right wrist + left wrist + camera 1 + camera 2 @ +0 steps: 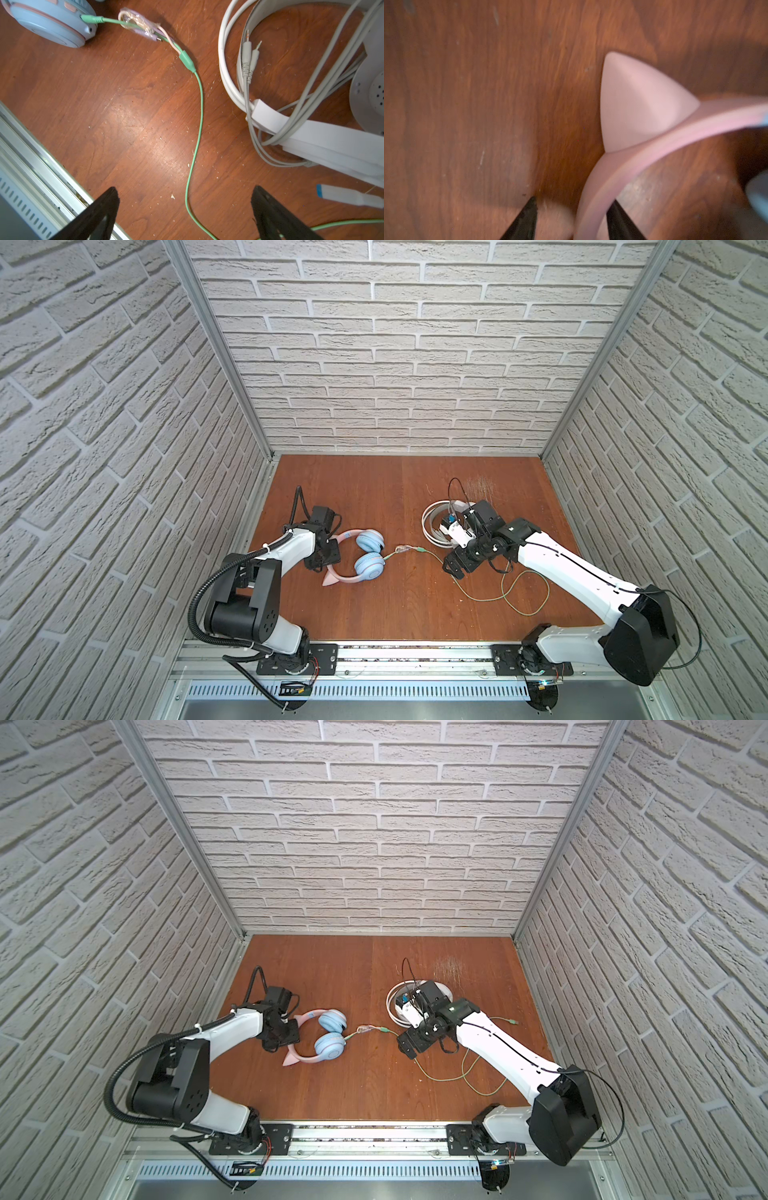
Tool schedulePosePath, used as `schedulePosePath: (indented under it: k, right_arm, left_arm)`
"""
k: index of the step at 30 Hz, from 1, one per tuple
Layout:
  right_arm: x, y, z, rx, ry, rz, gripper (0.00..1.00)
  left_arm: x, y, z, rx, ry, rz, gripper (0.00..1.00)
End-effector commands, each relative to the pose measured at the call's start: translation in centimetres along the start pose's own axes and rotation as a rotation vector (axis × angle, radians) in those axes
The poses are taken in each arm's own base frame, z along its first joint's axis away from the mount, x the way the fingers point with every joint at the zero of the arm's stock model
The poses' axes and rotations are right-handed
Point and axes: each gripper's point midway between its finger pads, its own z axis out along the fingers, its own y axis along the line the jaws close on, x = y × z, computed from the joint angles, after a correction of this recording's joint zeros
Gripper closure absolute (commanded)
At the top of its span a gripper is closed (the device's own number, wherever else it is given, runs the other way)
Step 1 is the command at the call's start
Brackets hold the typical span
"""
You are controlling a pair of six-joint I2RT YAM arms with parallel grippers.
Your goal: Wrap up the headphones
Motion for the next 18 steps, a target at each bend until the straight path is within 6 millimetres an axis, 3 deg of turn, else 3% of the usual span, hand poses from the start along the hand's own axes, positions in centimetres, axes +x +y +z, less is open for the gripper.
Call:
schedulePosePath:
  k: [1,6,11,18]
  right_arm:
    - [-0.3,-0.2,-0.9,0.032,-0.008,-0.046,0.0]
    - [-0.1,-0.1,-0.9,0.039,0.002,-0.076,0.0]
    - [-0.3,1.4,-0.7,-0.015,-0.035,-0.1,0.0]
    - [-0.6,2.1,0.2,-0.026,-0.02,-0.106,0.0]
  left_arm:
    - [-0.5,-0.5,0.8,0.001,0.003,-0.006,0.59]
    - [-1.2,-0.1,0.3,-0.035,-0.005,-0.008,0.83]
    - [-3.8,-0.5,-2.5,-0.04,-0.038,0.031,1.0]
    - [-7.2,-1.4,-8.0,0.041,-0.085,0.109,1.0]
